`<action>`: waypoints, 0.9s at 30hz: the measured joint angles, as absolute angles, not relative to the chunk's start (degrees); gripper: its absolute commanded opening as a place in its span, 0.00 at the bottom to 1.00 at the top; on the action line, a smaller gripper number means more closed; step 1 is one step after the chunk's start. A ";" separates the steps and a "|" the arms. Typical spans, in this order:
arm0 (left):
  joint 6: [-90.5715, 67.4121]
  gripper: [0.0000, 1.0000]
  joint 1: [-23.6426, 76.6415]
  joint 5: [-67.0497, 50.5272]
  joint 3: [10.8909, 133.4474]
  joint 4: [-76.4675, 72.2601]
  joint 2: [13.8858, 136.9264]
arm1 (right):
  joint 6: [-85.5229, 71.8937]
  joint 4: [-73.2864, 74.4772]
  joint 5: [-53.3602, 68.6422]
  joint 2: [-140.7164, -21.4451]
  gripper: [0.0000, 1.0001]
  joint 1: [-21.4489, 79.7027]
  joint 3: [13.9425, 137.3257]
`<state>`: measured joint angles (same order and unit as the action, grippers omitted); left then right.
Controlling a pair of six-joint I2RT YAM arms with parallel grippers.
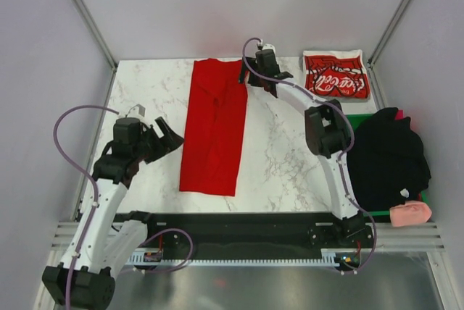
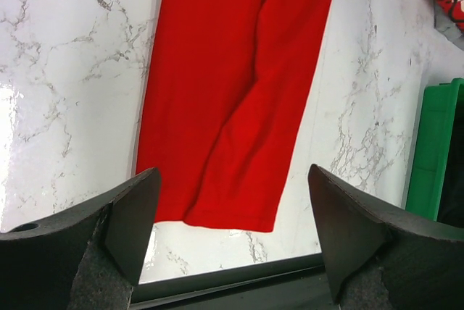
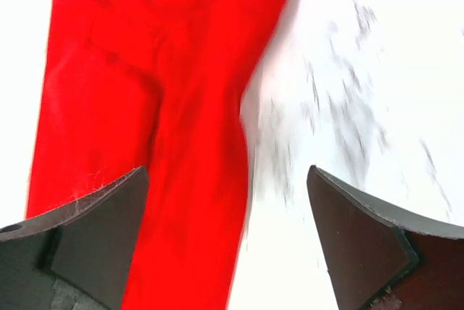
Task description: Fold and stack the t-shirts
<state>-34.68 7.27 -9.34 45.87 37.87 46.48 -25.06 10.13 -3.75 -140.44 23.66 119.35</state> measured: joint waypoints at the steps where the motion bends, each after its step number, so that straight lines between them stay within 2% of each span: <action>1: -34.70 0.89 7.27 -9.23 45.74 37.89 45.91 | -25.34 9.65 -3.75 -136.18 0.98 23.68 114.37; 5: -34.89 0.90 7.27 -9.04 44.62 37.95 45.63 | -29.34 8.97 -2.33 -116.84 0.96 24.29 94.08; 9: -35.57 0.89 7.27 -9.13 41.06 37.76 46.74 | -34.89 7.68 0.16 -98.32 0.88 28.99 71.99; 12: -36.71 0.88 7.27 -9.34 37.80 37.63 47.48 | -39.77 6.42 1.74 -91.72 0.86 37.82 58.76; 15: -38.41 0.86 7.27 -9.28 35.57 37.58 46.81 | -45.60 6.22 2.94 -90.13 0.82 48.53 48.14; 20: -42.33 0.83 7.70 -6.57 32.51 37.47 44.53 | -54.59 5.48 0.49 -85.32 0.75 59.27 41.98; 23: -44.51 0.78 7.94 -4.78 30.57 37.28 44.49 | -57.32 4.89 -1.06 -85.12 0.64 61.49 41.63; 27: -46.76 0.75 9.32 -2.26 28.71 37.32 44.40 | -59.09 4.69 -2.50 -86.80 0.59 61.56 41.63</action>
